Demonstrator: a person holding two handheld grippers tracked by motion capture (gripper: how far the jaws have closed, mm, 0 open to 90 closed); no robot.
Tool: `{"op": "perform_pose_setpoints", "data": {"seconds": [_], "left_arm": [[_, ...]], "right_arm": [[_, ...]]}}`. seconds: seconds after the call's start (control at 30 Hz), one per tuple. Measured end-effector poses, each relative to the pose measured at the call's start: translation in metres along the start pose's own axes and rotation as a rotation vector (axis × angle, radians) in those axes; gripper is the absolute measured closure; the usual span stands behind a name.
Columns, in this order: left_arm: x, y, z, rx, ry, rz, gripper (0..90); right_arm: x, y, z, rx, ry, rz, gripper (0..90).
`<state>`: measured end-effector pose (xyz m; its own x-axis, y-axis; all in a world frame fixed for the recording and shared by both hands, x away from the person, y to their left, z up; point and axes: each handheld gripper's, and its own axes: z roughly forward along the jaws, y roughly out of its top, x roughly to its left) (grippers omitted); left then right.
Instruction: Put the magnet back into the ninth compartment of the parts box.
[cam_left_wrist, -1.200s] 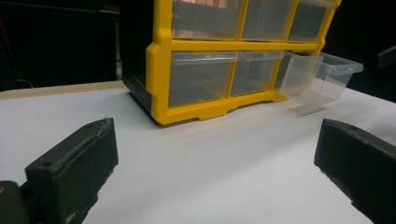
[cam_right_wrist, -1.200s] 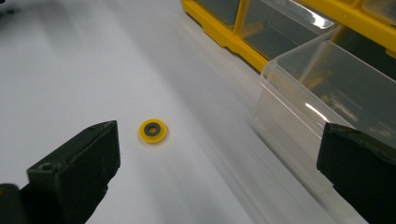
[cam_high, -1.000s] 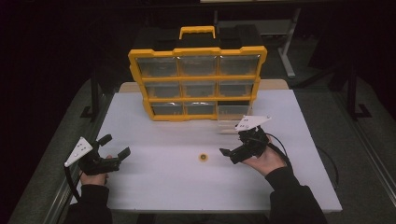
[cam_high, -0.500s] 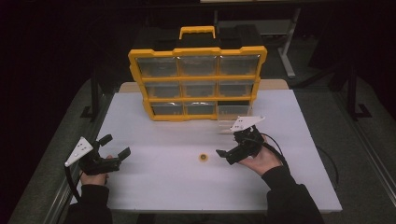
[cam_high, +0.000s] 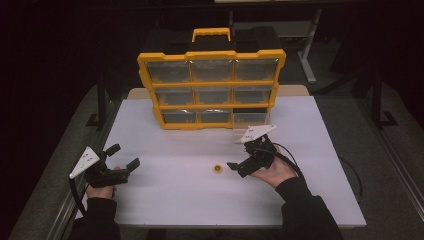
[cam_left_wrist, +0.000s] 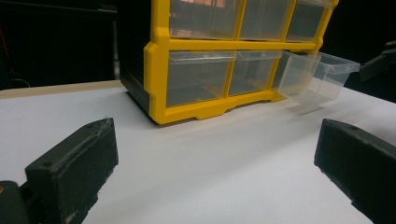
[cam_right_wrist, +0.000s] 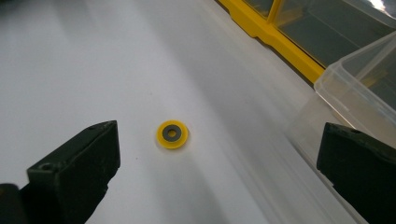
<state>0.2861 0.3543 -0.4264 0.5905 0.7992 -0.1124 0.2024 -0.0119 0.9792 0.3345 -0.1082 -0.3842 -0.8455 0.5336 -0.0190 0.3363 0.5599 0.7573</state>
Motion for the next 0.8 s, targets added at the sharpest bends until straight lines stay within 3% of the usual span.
{"op": "perform_pose_setpoints", "data": {"seconds": [0.8], "left_arm": [[0.0, 0.0, 0.0, -0.002, -0.004, -0.001, 0.0]], "right_arm": [[0.012, 0.011, 0.029, 0.046, 0.05, -0.035, 0.0]]}}
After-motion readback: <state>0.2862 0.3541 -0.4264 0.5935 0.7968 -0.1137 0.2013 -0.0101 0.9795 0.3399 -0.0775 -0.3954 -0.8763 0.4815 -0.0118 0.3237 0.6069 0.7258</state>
